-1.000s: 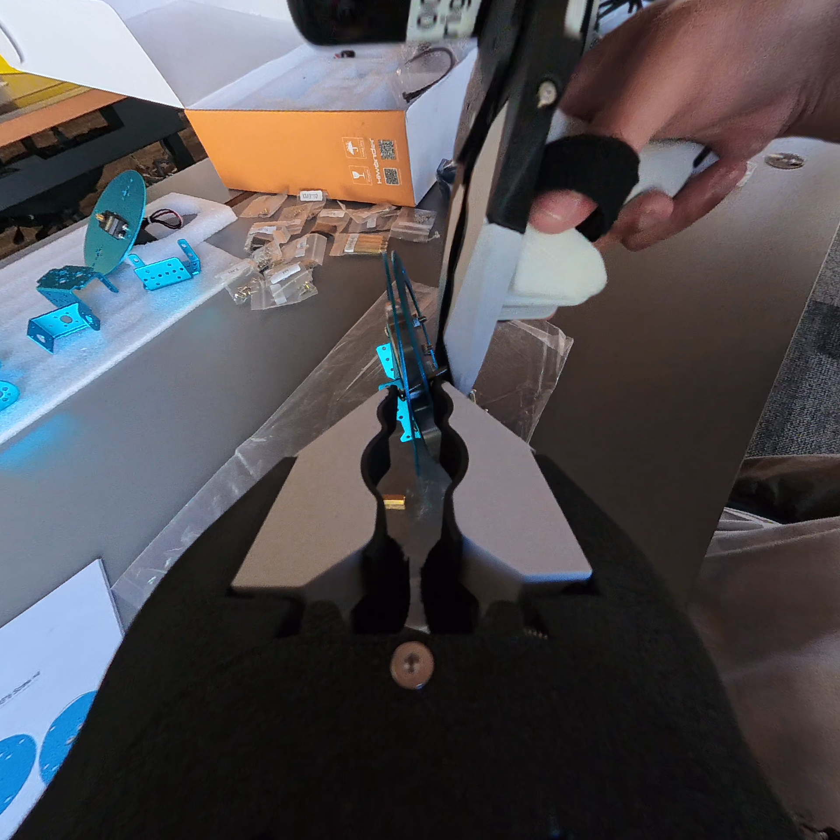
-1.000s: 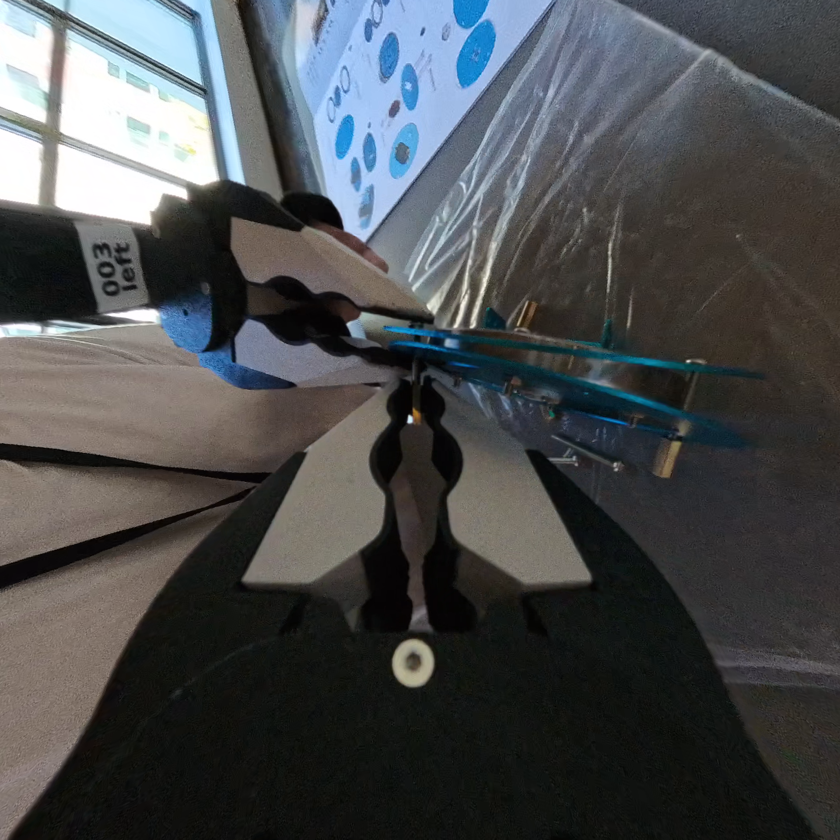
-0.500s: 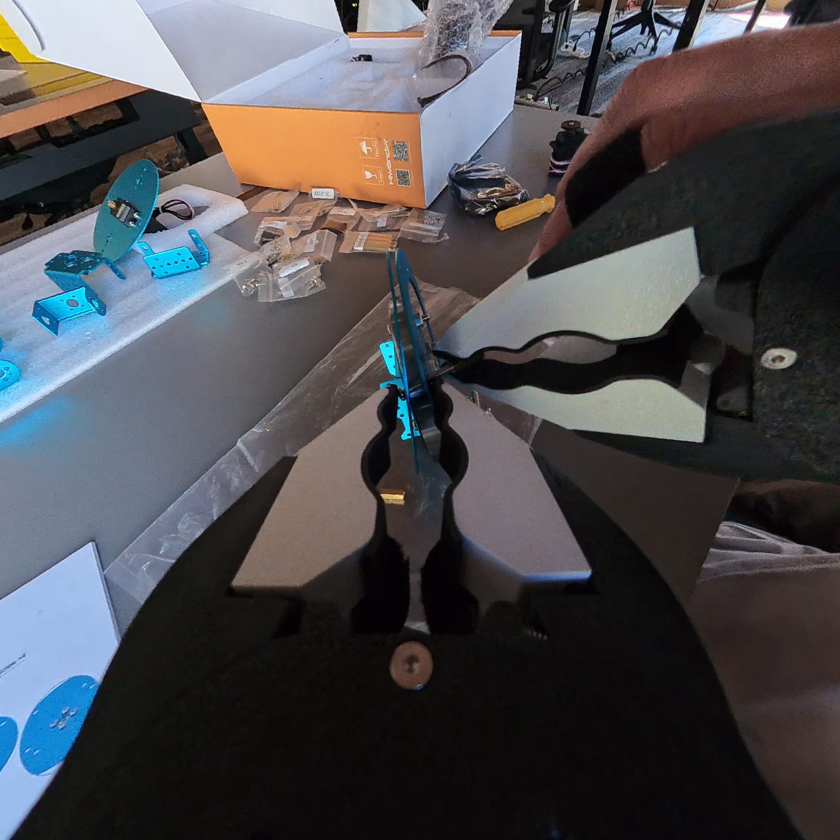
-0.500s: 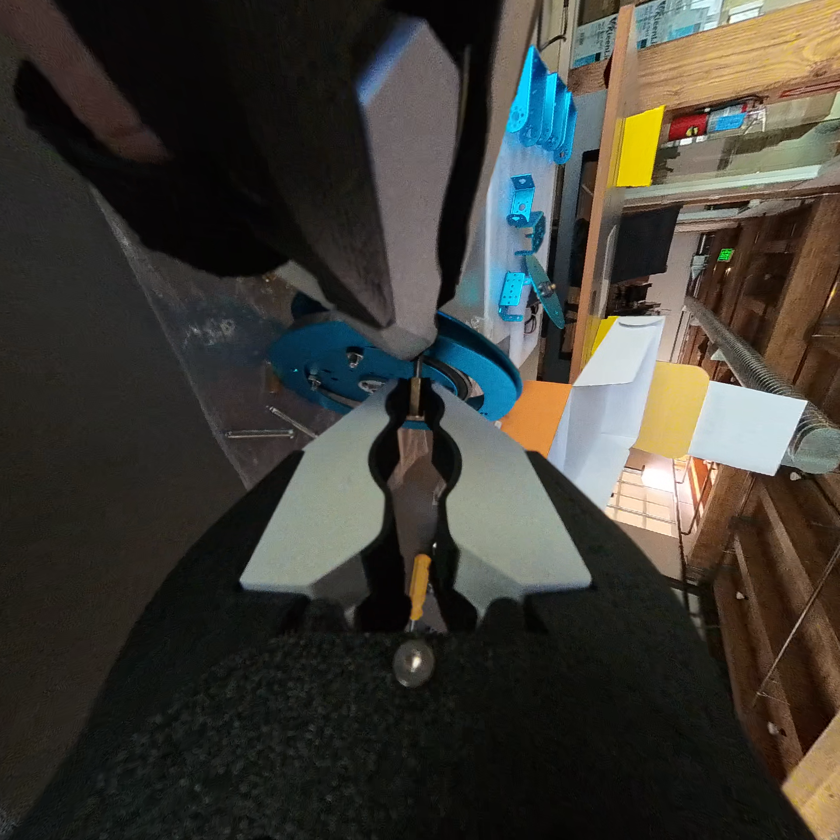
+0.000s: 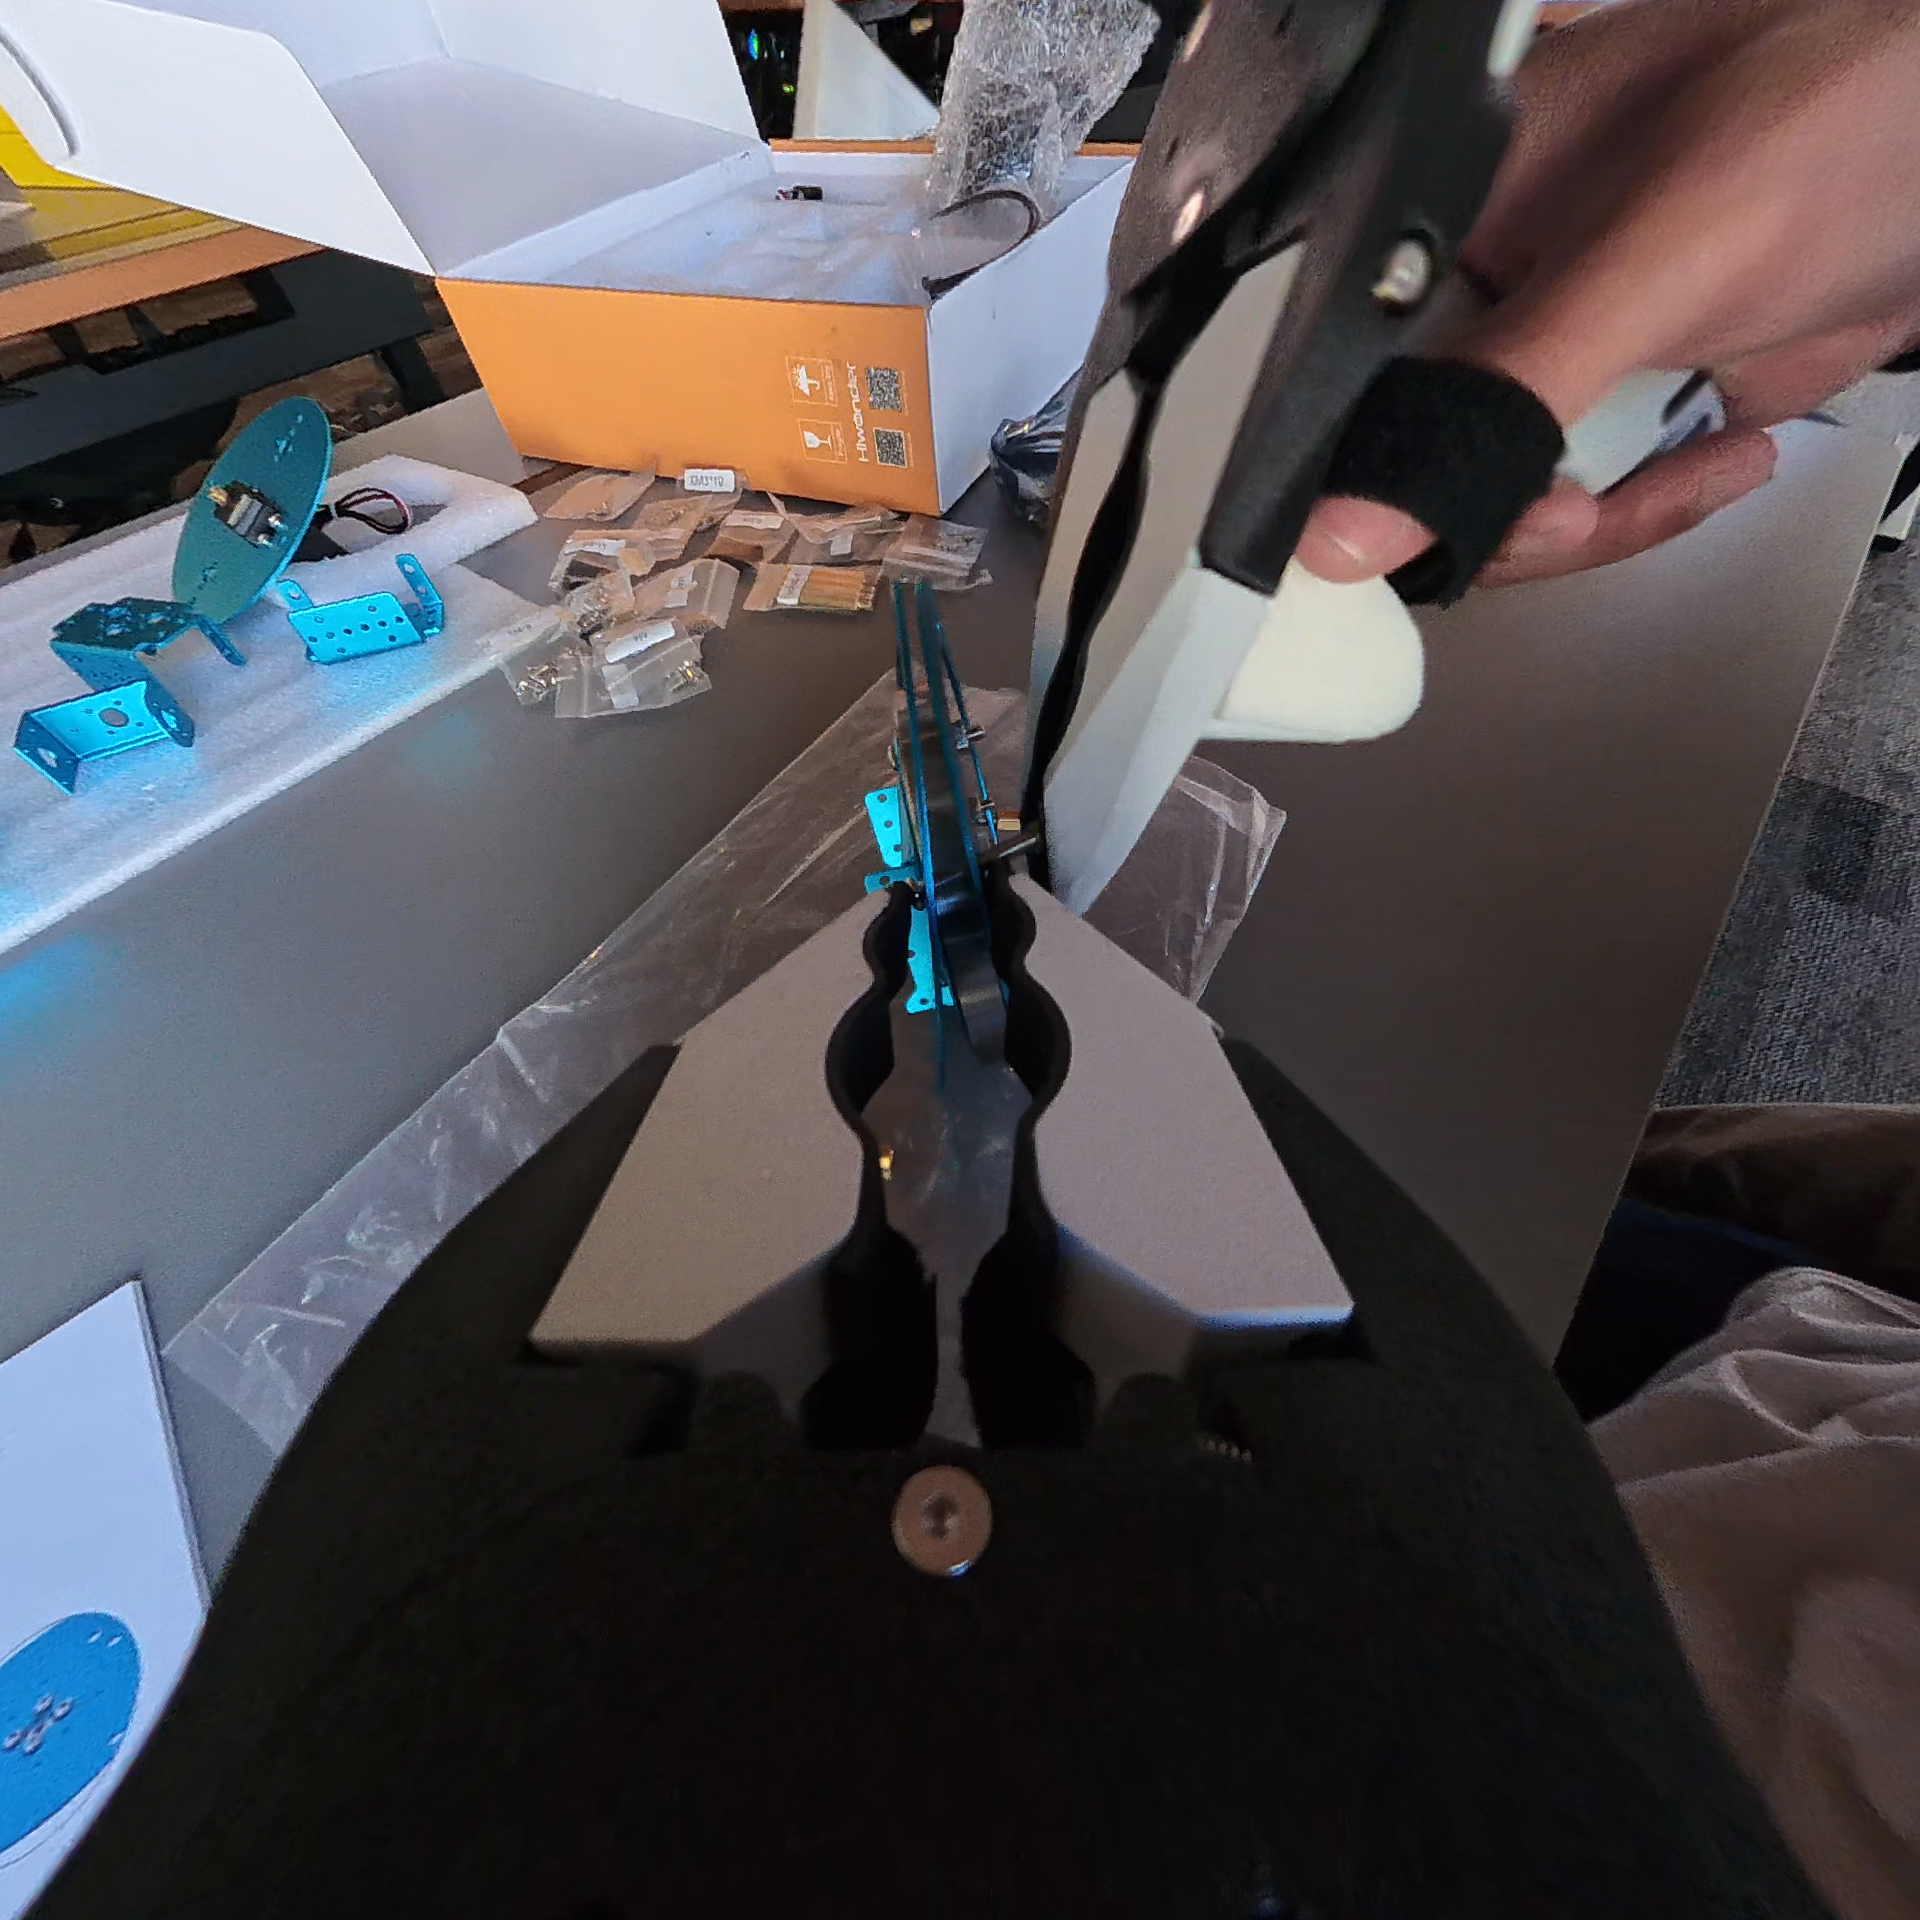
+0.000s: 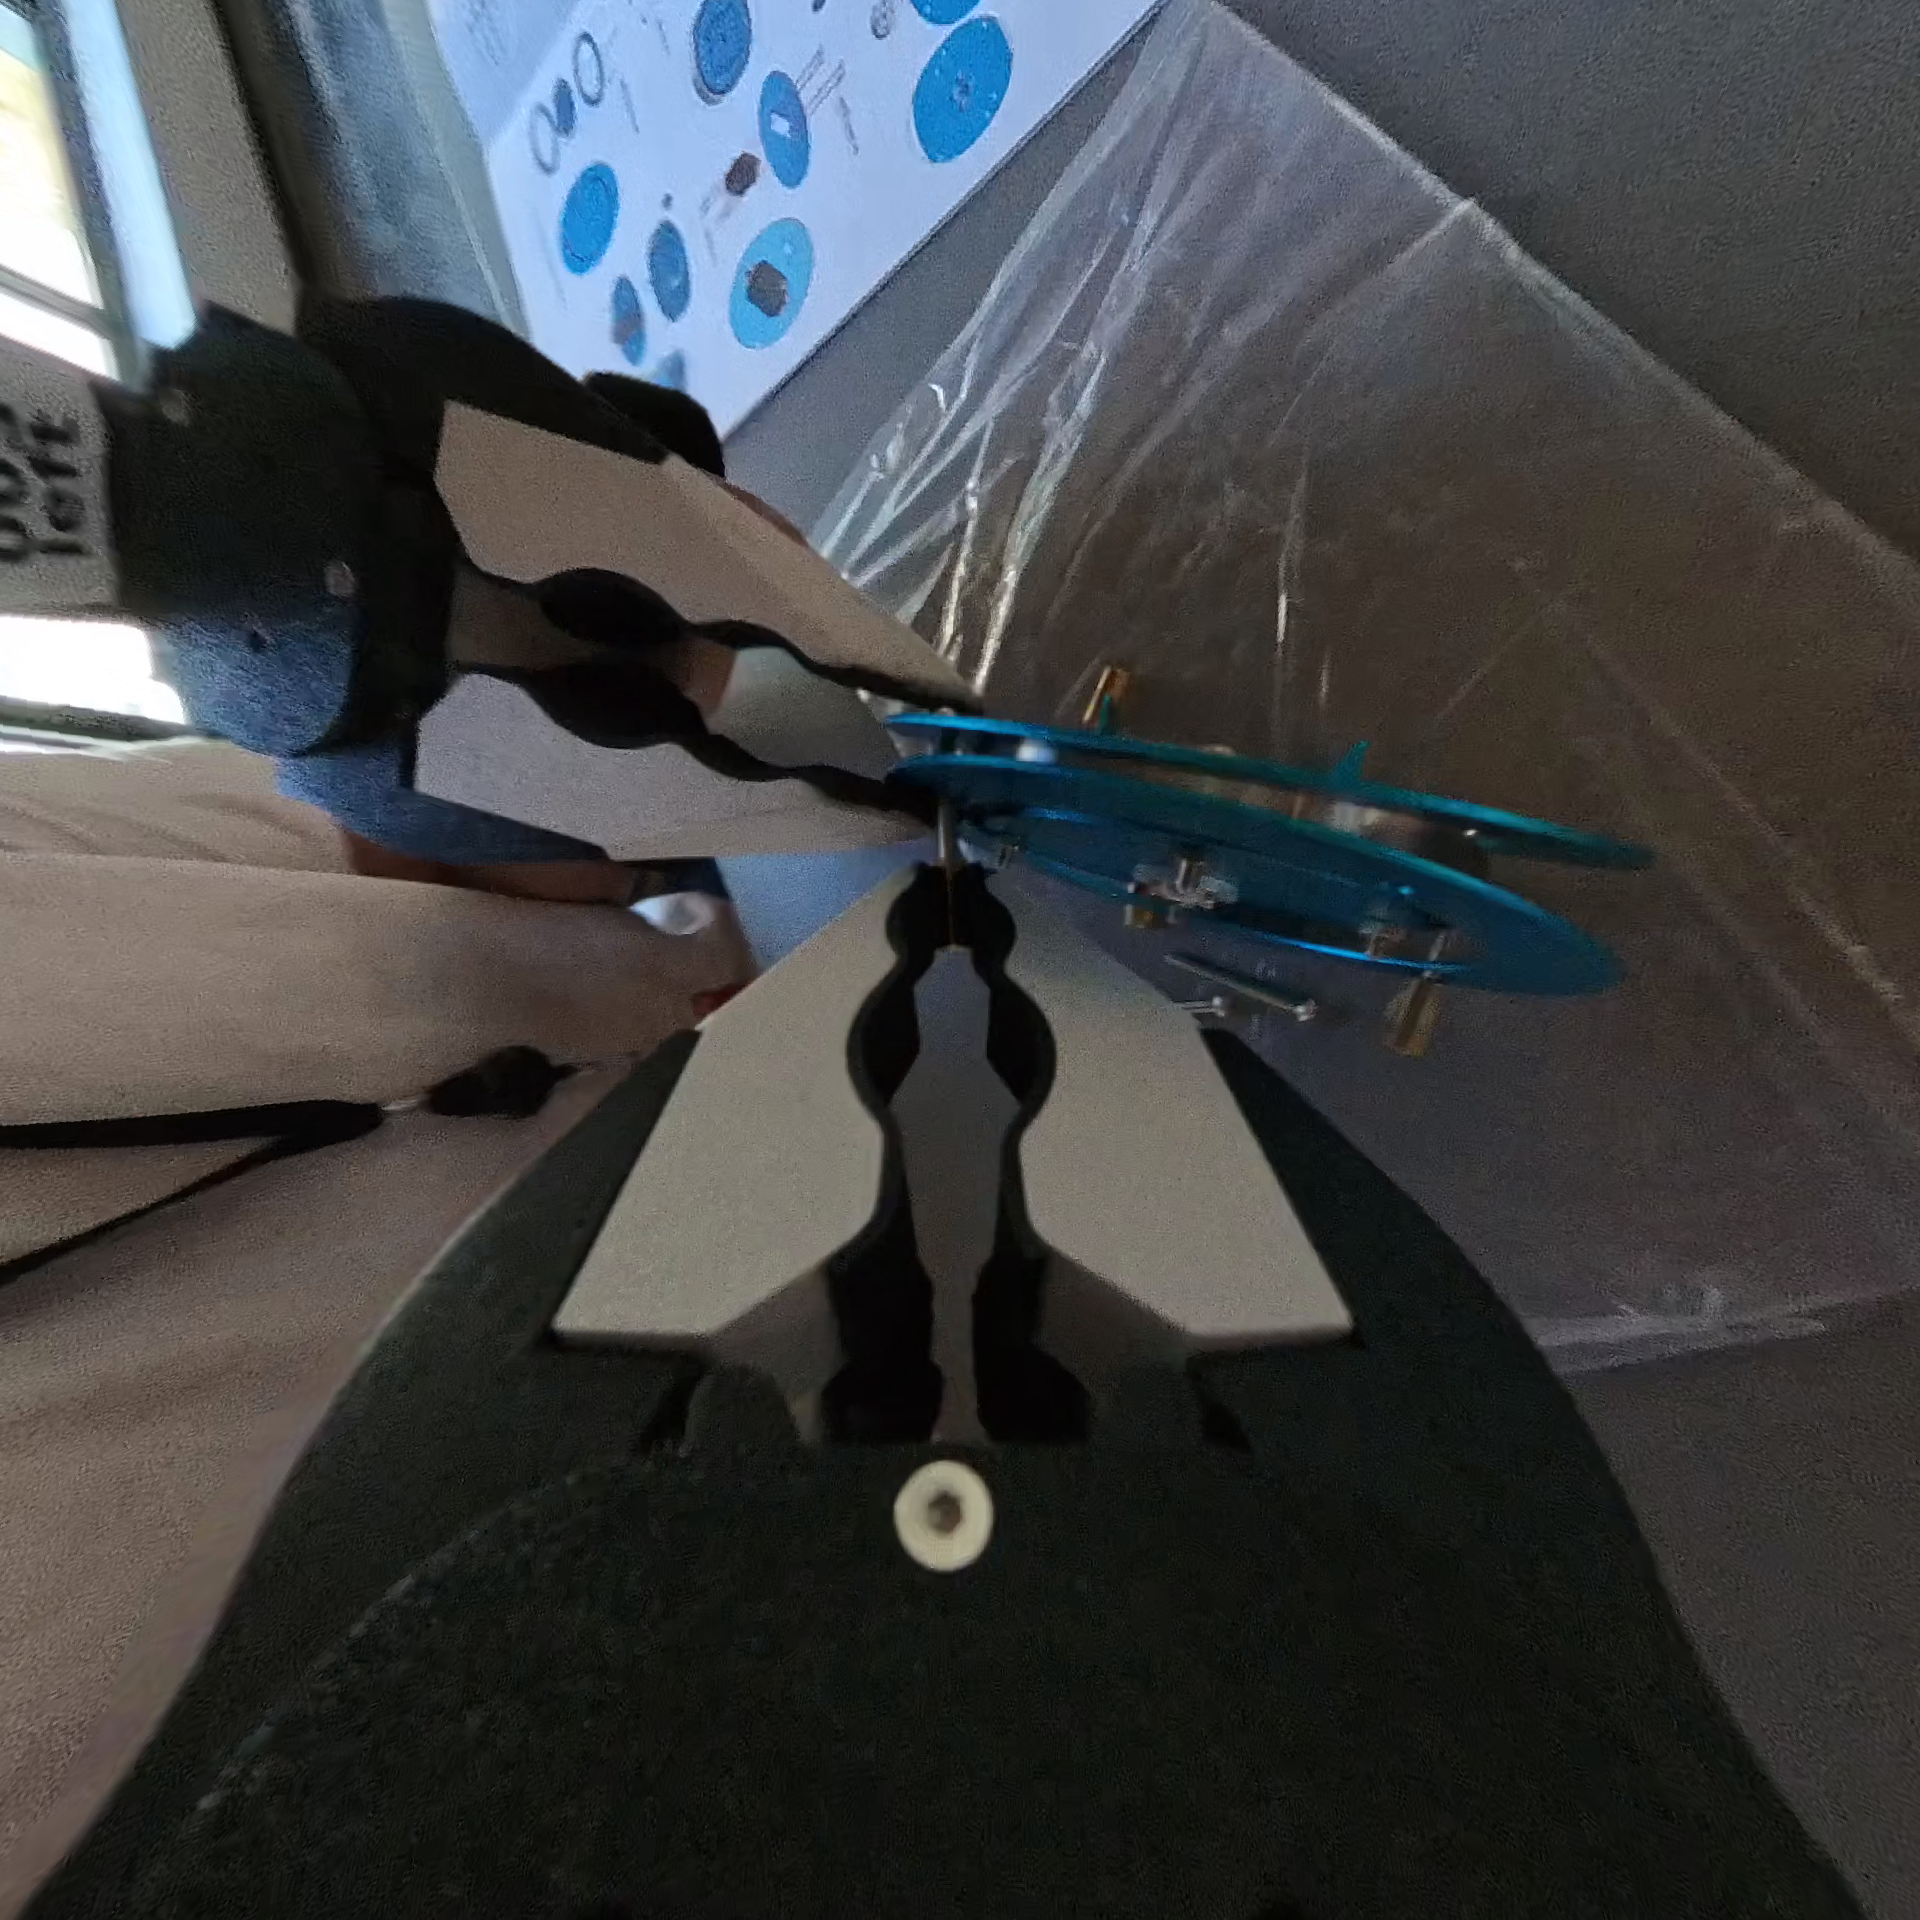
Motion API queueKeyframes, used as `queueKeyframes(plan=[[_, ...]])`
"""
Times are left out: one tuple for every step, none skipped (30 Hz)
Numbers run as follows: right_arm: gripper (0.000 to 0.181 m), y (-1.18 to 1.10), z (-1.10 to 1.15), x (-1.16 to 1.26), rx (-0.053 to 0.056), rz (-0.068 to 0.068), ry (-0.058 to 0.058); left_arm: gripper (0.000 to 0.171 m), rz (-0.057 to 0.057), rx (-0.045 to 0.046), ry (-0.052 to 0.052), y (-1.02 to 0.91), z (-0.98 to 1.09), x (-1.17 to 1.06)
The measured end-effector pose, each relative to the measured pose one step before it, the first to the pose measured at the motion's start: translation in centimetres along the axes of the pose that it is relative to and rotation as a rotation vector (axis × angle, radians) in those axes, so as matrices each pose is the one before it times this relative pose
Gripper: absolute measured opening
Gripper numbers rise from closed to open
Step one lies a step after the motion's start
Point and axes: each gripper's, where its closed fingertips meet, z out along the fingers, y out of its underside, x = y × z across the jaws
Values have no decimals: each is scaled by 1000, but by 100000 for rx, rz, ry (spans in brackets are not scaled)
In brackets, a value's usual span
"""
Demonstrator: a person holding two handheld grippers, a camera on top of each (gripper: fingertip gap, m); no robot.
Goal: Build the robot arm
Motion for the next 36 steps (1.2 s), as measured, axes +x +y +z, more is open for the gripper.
queueKeyframes(plan=[[5, -40, -99, 305, 611, -8317, 10488, 14, 605, -253, -397, -26, 11, 31], [11, 8, -97, 466, -80, -10150, 13460, 14, 213, -183, -305, 11, -10, -8], [18, 113, -32, 435, -1232, -11211, 14158, 14, -265, -148, -211, 23, -11, -42], [26, 198, 19, 454, -2264, -10835, 14638, 14, -438, -97, -56, 28, -31, -52], [28, 143, 75, 210, -2219, -10516, 13402, 14, -112, -66, 49, 23, -29, -60], [26, 36, 32, 161, -1527, -10894, 13047, 14, 42, -152, 41, 27, -44, -60], [24, 58, 16, 580, -2780, -11969, 14994, 14, -281, -35, 69, 24, -63, -86], [20, 82, 49, 624, -3682, -13112, 14617, 14, -247, 108, 310, 22, -49, -32], [16, -140, 28, 346, -1715, -12980, 11556, 14, -124, 44, 407, 35, -41, 2], [12, -228, 75, 394, -620, -9061, 9151, 14, -489, 8, 251, 31, -12, -49], [8, -125, 186, 331, -941, -3877, 5113, 14, -307, -236, -115, 49, -15, -120], [4, -186, 112, 19, 557, -962, -213, 14, 227, -296, -361, 51, -34, -167], [4, -112, 120, -27, 1080, 2015, -3372, 14, 9, 2, -114, 2, -47, -139], [4, -96, 76, -118, 1237, 5154, -6047, 13, -376, 196, 76, -12, -33, -127], [4, -111, 37, -275, 1392, 8632, -8958, 13, -192, 138, 160, 28, -41, -110], [3, -156, 19, -550, 1835, 11605, -12588, 13, -51, -24, 303, 85, -59, -92], [3, -197, 33, -651, 2151, 12293, -14616, 13, -198, -55, 343, 97, -83, -78], [3, -147, 68, -585, 1988, 11185, -14597, 13, -101, 34, 181, 57, -65, -52], [3, -63, 48, -638, 1266, 11831, -15525, 13, 117, -127, -58, 52, -41, -43], [2, -80, 35, -645, 1154, 12296, -16238, 13, 293, -241, -247, 31, -38, -48], [2, -53, -4, -666, 679, 13084, -16710, 13, 438, -161, -152, 10, -39, -24], [2, -43, -37, -721, 152, 14340, -17148, 13, 412, 90, -109, -35, -49, -19], [2, -28, -21, -610, -171, 11817, -15232, 13, 60, 40, -45, -7, -21, -13], [2, -9, 35, -412, -141, 8488, -11088, 12, -127, -31, -194, -11, 12, -26], [2, -23, 30, -233, 571, 5083, -6682, 13, -22, -83, -412, 10, -3, -47], [2, -71, 55, -93, 1116, 479, -2242, 12, -102, -197, -284, 26, -11, -23], [2, -31, 61, 88, 1038, -3431, 1951, 13, -300, -120, 3, 11, -18, 2], [3, -55, -16, 235, 1170, -5709, 5086, 13, -331, 95, 97, -12, 4, 27], [5, -105, -75, 299, 1326, -6411, 7593, 13, -283, 173, 32, -30, 0, 27], [16, -106, -92, 335, 1487, -7079, 9354, 13, -23, -48, -129, -10, 8, 30], [26, 30, -79, 302, 323, -8772, 10524, 13, 135, -209, -253, 4, -13, 14], [33, 70, -93, 421, -298, -10122, 12371, 13, -8, -97, -209, 10, -28, 9], [38, 111, -75, 535, -776, -10632, 13509, 12, -8, 86, -110, -14, -21, 36], [40, 157, -40, 336, -1364, -10154, 12192, 13, -101, 124, 6, -15, 0, 43], [38, 77, -59, 322, -1030, -10521, 11589, 13, -147, 169, 122, -22, 6, 40], [33, -100, -149, 445, -264, -10411, 12233, 13, -49, 145, 209, -36, 21, 48]])
